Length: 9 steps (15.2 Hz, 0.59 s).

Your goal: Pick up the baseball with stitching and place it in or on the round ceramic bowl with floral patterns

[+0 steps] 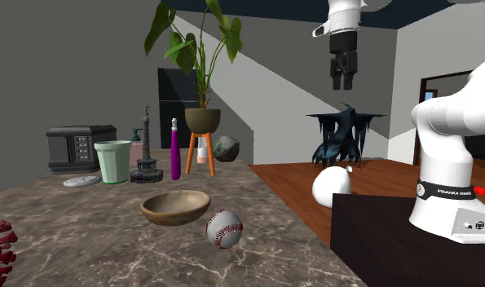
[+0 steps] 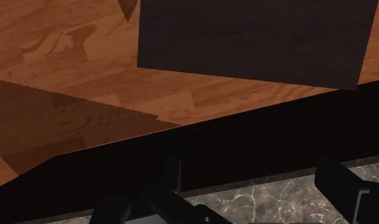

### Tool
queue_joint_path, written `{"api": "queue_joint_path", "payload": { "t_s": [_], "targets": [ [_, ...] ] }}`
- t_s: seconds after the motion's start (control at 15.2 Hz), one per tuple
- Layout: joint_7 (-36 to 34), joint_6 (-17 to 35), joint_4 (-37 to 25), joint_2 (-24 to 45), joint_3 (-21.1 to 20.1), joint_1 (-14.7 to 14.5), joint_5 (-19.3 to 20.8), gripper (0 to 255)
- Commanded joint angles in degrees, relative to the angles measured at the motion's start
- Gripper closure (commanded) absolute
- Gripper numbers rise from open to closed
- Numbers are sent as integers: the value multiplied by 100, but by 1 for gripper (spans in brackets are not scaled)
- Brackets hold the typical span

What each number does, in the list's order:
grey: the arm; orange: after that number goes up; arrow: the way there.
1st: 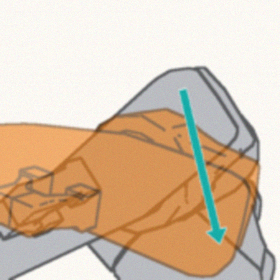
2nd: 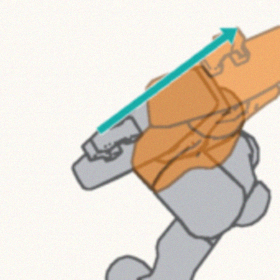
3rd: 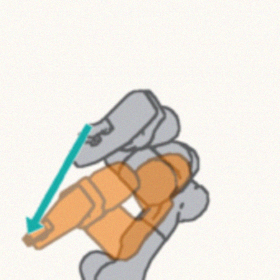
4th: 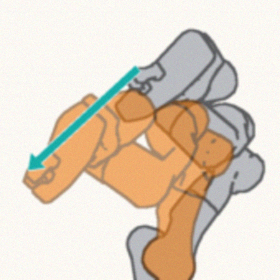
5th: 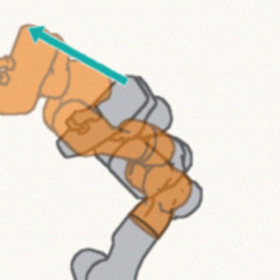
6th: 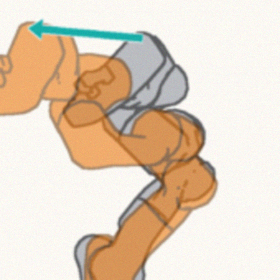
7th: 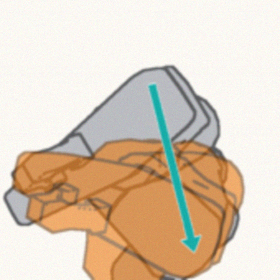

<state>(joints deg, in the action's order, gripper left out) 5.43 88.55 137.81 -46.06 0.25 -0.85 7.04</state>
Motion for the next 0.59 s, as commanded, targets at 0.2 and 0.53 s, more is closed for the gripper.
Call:
{"api": "queue_joint_path", "payload": {
  "t_s": [0.2,0.53],
  "targets": [
    [-251,422,62,390,-186,-109,-203,0],
    [-637,1116,24,1151,-493,-278,-491,0]
  ]
}}
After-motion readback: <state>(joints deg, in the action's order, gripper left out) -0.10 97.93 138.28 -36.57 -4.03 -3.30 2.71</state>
